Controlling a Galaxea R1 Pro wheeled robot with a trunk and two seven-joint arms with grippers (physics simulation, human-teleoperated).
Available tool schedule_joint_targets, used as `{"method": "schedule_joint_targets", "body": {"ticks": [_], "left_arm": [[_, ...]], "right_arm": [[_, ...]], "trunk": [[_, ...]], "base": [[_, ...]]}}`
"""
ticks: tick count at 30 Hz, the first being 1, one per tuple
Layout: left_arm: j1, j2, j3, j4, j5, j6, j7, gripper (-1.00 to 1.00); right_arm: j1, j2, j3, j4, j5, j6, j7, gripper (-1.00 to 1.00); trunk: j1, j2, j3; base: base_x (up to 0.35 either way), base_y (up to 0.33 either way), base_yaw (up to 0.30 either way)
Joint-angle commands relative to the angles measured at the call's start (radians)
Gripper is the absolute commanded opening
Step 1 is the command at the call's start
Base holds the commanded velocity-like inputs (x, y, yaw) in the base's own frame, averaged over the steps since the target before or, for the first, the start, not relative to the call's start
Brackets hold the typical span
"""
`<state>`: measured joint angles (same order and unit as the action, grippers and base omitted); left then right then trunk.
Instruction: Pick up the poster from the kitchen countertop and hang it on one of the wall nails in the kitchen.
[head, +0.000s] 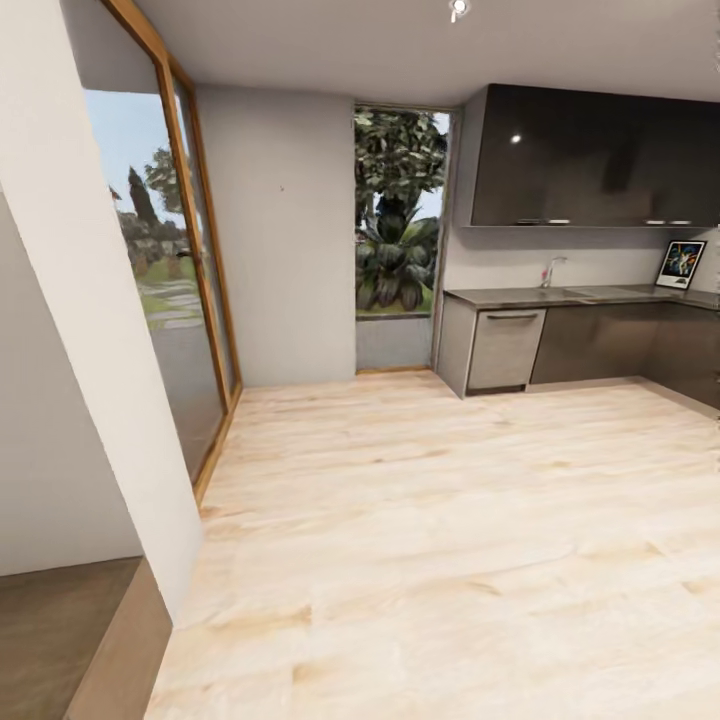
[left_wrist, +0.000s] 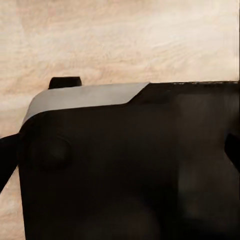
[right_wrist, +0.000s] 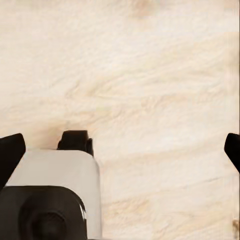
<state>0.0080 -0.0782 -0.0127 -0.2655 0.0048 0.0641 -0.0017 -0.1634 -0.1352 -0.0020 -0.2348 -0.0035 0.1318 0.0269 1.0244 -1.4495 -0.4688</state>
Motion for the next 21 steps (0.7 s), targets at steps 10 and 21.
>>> {"method": "schedule_joint_targets", "body": {"ticks": [10, 21], "left_arm": [[0.001, -0.081, -0.001, -0.568, 0.001, 0.370, 0.002, 1.00], [-0.029, -0.096, -0.003, -1.006, 0.001, 0.675, 0.000, 1.00]], "right_arm": [[-0.314, -0.075, -0.129, -0.762, -0.010, 0.705, 0.011, 1.00], [-0.370, -0.069, -0.162, -1.187, -0.010, 0.858, 0.020, 1.00]], "trunk": [[0.001, 0.000, -0.005], [0.001, 0.000, -0.016]], "base": [[0.342, 0.000, -0.270], [0.342, -0.043, -0.263]]}}
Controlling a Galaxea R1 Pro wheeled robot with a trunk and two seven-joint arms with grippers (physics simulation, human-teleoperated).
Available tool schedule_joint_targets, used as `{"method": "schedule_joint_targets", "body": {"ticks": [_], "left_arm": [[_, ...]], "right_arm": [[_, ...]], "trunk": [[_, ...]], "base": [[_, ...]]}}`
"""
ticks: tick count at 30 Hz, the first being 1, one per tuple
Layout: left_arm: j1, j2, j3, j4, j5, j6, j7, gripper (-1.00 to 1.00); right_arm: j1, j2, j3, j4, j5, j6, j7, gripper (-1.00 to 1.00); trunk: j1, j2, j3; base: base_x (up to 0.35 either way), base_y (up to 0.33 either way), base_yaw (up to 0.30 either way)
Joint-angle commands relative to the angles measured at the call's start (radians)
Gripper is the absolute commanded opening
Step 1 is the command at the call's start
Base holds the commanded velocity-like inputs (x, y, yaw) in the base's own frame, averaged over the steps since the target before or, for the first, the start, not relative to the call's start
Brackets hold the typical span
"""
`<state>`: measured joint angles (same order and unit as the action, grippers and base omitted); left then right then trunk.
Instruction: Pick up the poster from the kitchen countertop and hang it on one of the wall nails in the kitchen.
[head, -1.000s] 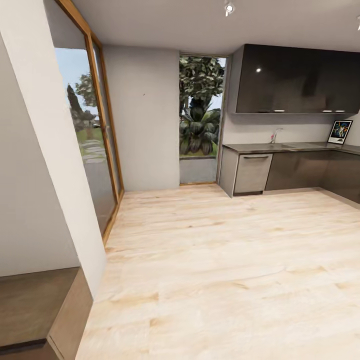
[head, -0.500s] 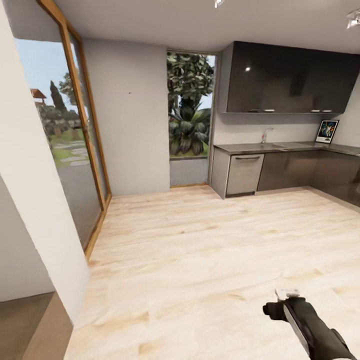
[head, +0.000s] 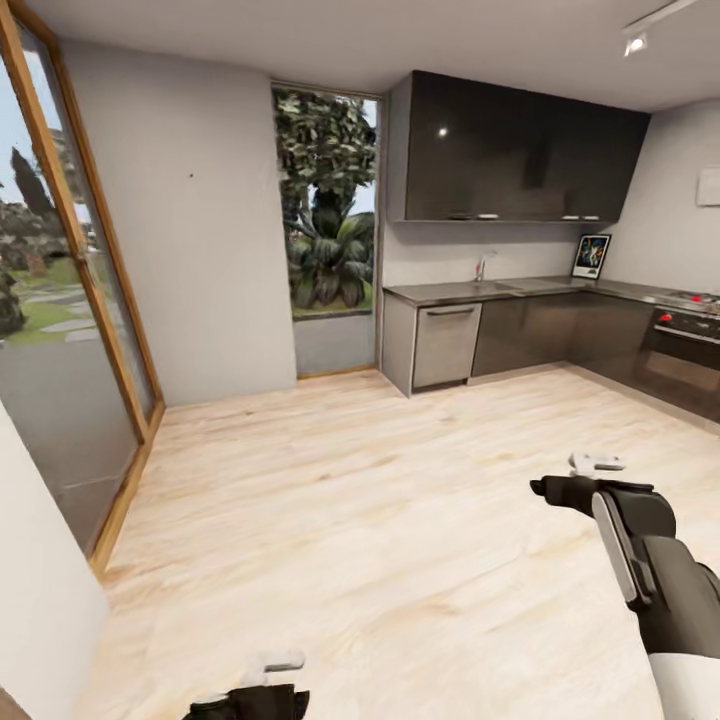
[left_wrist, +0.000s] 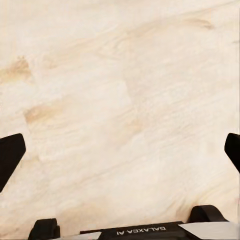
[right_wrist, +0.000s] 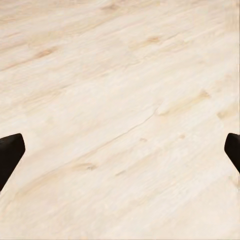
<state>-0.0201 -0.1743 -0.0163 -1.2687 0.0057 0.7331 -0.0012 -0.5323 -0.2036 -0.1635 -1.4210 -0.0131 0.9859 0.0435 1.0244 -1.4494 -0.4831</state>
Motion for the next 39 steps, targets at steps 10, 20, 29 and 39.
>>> {"method": "schedule_joint_targets", "body": {"ticks": [10, 20, 29, 39], "left_arm": [[-0.071, 0.000, 0.001, -0.273, 0.014, 0.184, -0.006, 1.00], [-0.075, 0.000, 0.003, -0.289, 0.060, 0.221, -0.006, 1.00], [-0.075, 0.000, 0.004, -0.296, 0.062, 0.233, -0.003, 1.00], [-0.075, 0.000, 0.007, -0.277, 0.054, 0.234, -0.002, 1.00]], "right_arm": [[-0.015, -0.003, -0.003, -0.114, 0.000, 0.014, 0.054, 1.00], [-0.012, -0.007, -0.002, -0.124, 0.011, 0.016, 0.186, 1.00], [-0.012, -0.007, -0.002, -0.125, 0.011, 0.016, 0.194, 1.00], [-0.011, -0.007, -0.004, -0.125, 0.012, 0.016, 0.193, 1.00]], "trunk": [[0.001, -0.001, -0.010], [0.001, -0.001, -0.011], [0.001, -0.001, -0.011], [0.001, -0.001, -0.011]], "base": [[0.342, -0.058, -0.218], [0.342, -0.004, -0.016], [0.342, 0.000, -0.001], [0.342, 0.000, 0.000]]}}
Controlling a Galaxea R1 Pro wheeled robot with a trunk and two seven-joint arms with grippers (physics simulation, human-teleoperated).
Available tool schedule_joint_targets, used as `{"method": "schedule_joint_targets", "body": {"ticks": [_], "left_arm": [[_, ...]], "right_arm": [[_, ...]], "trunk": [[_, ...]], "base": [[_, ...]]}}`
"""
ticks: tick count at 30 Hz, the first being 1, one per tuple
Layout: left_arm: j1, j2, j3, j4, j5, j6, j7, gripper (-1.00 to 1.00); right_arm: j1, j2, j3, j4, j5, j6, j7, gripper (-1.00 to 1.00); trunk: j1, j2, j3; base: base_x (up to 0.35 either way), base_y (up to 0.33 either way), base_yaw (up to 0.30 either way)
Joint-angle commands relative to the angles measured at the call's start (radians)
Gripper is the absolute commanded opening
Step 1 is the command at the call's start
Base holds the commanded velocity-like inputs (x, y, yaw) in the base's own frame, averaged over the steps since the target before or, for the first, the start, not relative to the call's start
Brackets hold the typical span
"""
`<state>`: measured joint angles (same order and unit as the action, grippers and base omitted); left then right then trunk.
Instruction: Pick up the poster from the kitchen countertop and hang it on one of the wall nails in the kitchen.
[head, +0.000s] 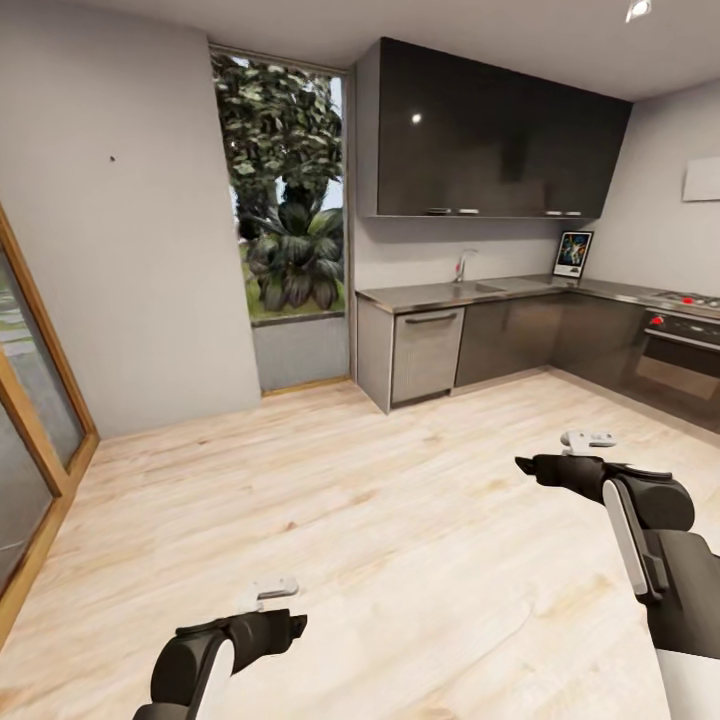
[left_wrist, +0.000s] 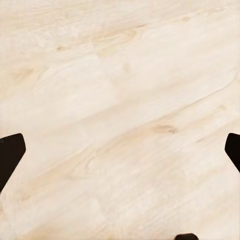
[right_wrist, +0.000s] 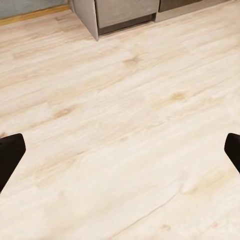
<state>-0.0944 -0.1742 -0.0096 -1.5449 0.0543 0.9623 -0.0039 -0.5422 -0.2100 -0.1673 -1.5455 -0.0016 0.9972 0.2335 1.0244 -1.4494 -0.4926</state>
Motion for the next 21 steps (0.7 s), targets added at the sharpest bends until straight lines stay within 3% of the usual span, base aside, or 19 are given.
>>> {"method": "schedule_joint_targets", "body": {"ticks": [1, 21], "left_arm": [[-0.001, 0.000, 0.001, 0.003, 0.005, 0.005, 0.001, 1.00], [-0.001, 0.000, 0.002, 0.034, 0.004, 0.003, 0.004, 1.00]], "right_arm": [[-0.001, 0.000, -0.001, -0.001, 0.000, 0.005, 0.003, 1.00], [-0.001, 0.000, -0.005, -0.001, 0.000, 0.005, 0.004, 1.00]], "trunk": [[0.001, -0.001, -0.001], [0.001, -0.001, -0.001]], "base": [[0.343, 0.000, 0.000], [0.343, -0.012, 0.000]]}}
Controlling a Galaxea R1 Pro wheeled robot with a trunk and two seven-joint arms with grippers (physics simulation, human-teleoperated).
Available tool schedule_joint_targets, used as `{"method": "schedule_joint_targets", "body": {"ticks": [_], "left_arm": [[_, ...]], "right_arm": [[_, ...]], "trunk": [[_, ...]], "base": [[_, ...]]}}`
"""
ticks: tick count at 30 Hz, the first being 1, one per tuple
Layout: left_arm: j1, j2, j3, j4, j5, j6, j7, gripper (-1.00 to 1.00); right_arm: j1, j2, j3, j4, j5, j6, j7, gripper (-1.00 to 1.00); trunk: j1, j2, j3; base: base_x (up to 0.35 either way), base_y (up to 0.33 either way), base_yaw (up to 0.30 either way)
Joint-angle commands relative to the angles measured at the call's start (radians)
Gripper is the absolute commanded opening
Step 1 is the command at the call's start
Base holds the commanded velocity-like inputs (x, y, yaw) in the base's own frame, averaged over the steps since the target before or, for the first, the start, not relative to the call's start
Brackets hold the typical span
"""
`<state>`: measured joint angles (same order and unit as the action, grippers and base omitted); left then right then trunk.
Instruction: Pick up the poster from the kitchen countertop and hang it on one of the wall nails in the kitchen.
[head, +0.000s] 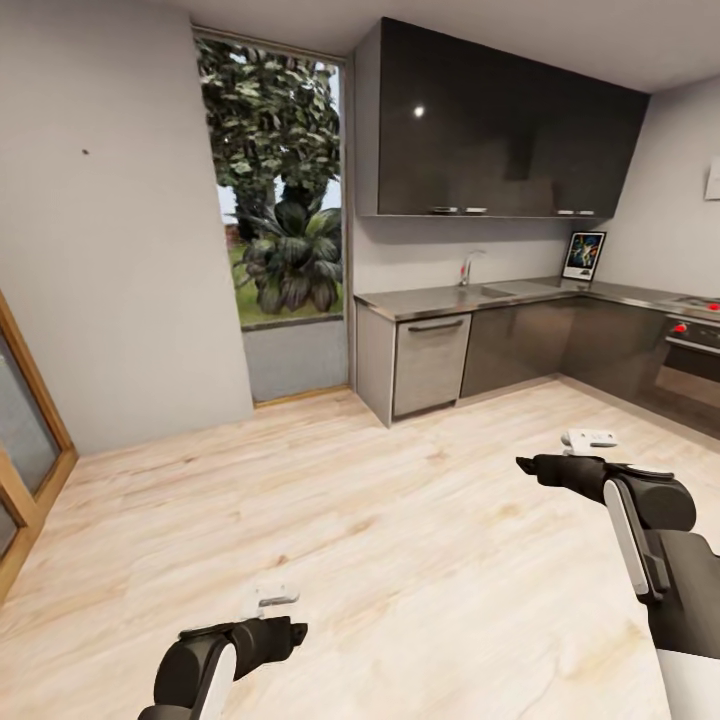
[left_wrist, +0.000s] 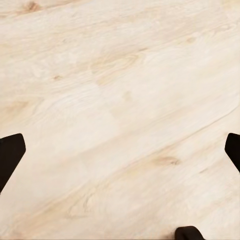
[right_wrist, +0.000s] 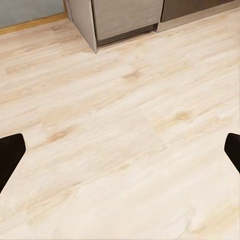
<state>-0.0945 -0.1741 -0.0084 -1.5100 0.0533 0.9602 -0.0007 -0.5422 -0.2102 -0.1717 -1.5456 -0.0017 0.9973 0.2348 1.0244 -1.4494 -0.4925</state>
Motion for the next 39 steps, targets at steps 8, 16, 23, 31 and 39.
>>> {"method": "schedule_joint_targets", "body": {"ticks": [8, 16, 23, 31, 39], "left_arm": [[-0.001, 0.000, 0.001, -0.001, 0.005, 0.005, 0.002, 1.00], [-0.001, 0.000, 0.001, -0.001, 0.004, 0.005, 0.002, 1.00], [-0.001, 0.000, 0.002, -0.001, 0.004, 0.005, 0.002, 1.00], [-0.001, 0.000, 0.003, -0.001, 0.003, 0.005, 0.002, 1.00], [-0.001, 0.000, 0.004, -0.001, 0.003, 0.005, 0.002, 1.00]], "right_arm": [[-0.001, 0.000, 0.000, -0.001, 0.000, 0.004, 0.002, 1.00], [-0.001, 0.000, 0.000, -0.001, 0.000, 0.004, 0.002, 1.00], [-0.001, 0.000, 0.001, -0.001, 0.000, 0.004, 0.002, 1.00], [-0.001, 0.000, 0.001, -0.001, 0.000, 0.004, 0.002, 1.00], [-0.001, 0.000, 0.000, -0.001, 0.000, 0.004, 0.002, 1.00]], "trunk": [[0.001, -0.001, -0.001], [0.001, -0.001, -0.001], [0.001, -0.001, -0.001], [0.001, -0.001, -0.001], [0.001, -0.001, -0.001]], "base": [[0.332, -0.141, 0.000], [0.305, -0.199, 0.000], [0.296, -0.213, 0.000], [0.296, -0.213, 0.000], [0.296, -0.213, 0.000]]}}
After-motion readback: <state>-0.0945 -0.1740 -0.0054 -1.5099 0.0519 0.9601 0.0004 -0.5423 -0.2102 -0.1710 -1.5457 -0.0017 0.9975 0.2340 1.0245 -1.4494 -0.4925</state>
